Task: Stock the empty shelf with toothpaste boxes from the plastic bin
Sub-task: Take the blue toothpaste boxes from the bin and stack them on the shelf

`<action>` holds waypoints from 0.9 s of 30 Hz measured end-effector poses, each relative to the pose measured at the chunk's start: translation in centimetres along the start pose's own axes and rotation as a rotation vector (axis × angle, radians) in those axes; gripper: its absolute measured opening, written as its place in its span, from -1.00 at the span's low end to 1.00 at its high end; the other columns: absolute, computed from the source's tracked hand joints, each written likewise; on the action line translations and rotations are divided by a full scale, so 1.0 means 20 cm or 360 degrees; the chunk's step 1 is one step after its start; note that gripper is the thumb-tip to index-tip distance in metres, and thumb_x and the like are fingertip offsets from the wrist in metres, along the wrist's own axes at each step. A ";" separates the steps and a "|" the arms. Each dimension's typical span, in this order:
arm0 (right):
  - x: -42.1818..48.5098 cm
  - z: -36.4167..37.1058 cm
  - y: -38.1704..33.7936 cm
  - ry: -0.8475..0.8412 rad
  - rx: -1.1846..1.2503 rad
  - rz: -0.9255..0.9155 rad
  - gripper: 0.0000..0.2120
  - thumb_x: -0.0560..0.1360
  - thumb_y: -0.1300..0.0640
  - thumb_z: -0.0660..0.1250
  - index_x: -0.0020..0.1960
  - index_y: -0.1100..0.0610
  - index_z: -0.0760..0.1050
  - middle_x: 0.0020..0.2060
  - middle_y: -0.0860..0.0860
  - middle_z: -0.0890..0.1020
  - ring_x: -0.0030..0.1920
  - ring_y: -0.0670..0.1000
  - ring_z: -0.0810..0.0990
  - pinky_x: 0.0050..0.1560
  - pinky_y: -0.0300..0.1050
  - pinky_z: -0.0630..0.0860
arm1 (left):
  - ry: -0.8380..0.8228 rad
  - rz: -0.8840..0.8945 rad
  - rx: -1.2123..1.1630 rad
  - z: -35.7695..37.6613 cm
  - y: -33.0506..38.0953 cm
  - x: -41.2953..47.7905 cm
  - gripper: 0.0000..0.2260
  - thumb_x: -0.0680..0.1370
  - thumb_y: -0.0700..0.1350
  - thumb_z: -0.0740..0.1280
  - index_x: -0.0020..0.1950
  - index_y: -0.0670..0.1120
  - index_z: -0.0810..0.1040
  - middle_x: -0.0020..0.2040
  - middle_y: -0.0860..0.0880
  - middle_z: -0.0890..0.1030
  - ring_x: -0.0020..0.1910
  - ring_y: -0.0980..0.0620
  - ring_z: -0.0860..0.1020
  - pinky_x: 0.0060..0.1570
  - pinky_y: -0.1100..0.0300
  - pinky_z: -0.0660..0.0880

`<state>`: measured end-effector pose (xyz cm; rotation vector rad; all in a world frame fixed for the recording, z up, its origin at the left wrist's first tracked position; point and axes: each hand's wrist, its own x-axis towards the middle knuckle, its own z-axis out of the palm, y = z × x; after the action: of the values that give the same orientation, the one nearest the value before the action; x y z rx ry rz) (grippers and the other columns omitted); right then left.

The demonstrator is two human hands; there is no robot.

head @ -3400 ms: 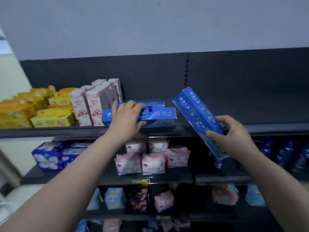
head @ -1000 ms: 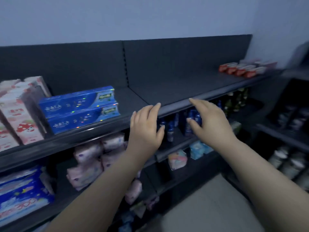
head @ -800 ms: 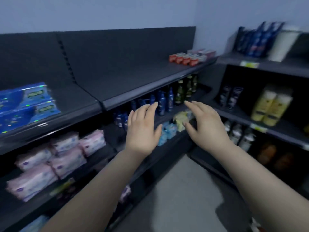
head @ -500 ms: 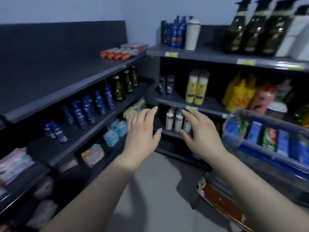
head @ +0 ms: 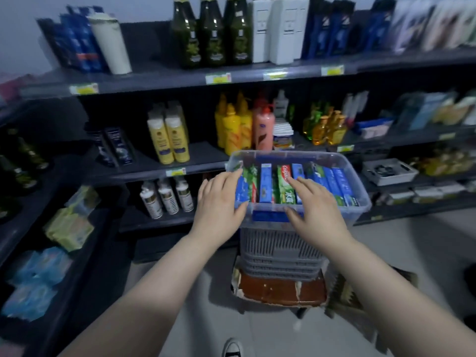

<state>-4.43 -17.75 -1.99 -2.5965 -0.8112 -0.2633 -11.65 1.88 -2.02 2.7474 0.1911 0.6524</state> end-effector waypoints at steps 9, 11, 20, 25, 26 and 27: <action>0.27 0.14 0.37 0.0011 -0.0112 0.0562 -0.42 0.51 0.01 0.34 0.47 0.09 0.28 0.40 0.09 0.40 0.39 0.14 0.34 0.36 0.07 0.29 | -0.0332 0.0254 -0.0090 0.37 -0.08 0.57 -0.41 0.54 0.01 0.31 0.52 -0.02 0.16 0.41 -0.03 0.33 0.39 -0.07 0.27 0.43 0.01 0.12; 0.29 0.19 0.43 -0.0023 -0.0143 0.0673 -0.44 0.51 0.00 0.32 0.46 0.09 0.29 0.39 0.09 0.41 0.38 0.14 0.35 0.34 0.07 0.30 | -0.0434 0.0300 -0.0100 0.46 -0.10 0.65 -0.41 0.54 0.03 0.30 0.52 -0.01 0.15 0.42 -0.03 0.33 0.39 -0.07 0.28 0.41 0.01 0.16; 0.47 0.33 0.62 -0.0251 -0.0210 0.1110 -0.45 0.52 -0.05 0.27 0.44 0.11 0.29 0.29 0.13 0.46 0.29 0.19 0.40 0.26 0.05 0.35 | -0.0777 0.0366 -0.0185 0.77 -0.12 0.82 -0.41 0.55 0.02 0.30 0.52 0.00 0.14 0.41 -0.04 0.33 0.39 -0.06 0.28 0.42 0.03 0.14; 0.62 0.38 0.72 -0.0503 -0.0353 0.1109 -0.52 0.50 -0.17 0.25 0.31 0.08 0.39 0.19 0.12 0.50 0.23 0.19 0.41 0.17 0.07 0.38 | -0.0843 0.0364 -0.0167 0.87 -0.11 0.93 -0.42 0.56 0.00 0.29 0.52 0.01 0.14 0.41 -0.03 0.33 0.39 -0.07 0.29 0.41 0.03 0.15; 0.65 0.39 0.73 -0.0531 -0.0374 0.1086 -0.53 0.50 -0.19 0.25 0.28 0.08 0.41 0.17 0.12 0.50 0.22 0.19 0.42 0.17 0.06 0.37 | -0.0843 0.0345 -0.0180 0.88 -0.11 0.95 -0.43 0.56 -0.01 0.29 0.52 0.01 0.14 0.41 -0.04 0.33 0.39 -0.08 0.30 0.41 0.02 0.16; 0.67 0.40 0.75 -0.0554 -0.0396 0.1063 -0.52 0.49 -0.22 0.25 0.26 0.08 0.42 0.16 0.13 0.50 0.20 0.19 0.42 0.16 0.06 0.37 | -0.0846 0.0326 -0.0187 0.90 -0.10 0.97 -0.44 0.57 -0.02 0.28 0.52 0.01 0.15 0.41 -0.04 0.34 0.39 -0.08 0.30 0.41 0.02 0.16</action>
<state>15.60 -18.69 -10.06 -3.0140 0.0355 0.3079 13.66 2.82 -9.87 2.7308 -0.2432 -0.0384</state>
